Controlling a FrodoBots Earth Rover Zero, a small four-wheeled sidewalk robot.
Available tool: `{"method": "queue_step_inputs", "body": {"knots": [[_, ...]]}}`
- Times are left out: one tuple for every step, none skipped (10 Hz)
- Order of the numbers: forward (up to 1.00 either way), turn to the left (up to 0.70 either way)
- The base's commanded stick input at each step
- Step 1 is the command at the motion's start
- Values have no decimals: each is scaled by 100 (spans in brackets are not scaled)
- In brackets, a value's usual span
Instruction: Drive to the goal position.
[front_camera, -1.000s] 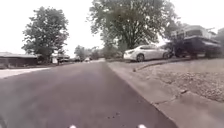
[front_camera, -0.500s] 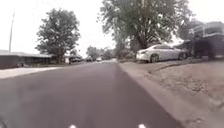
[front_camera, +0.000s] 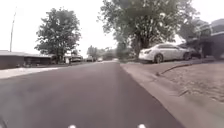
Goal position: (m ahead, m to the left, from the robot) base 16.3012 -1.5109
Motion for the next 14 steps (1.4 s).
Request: {"method": "queue_step_inputs", "body": {"knots": [[100,0],[100,0],[100,0],[100,0],[100,-39],[100,-22],[100,-11],[100,-2],[100,0],[100,0],[100,-4],[100,-19],[100,-34],[100,-40]]}}
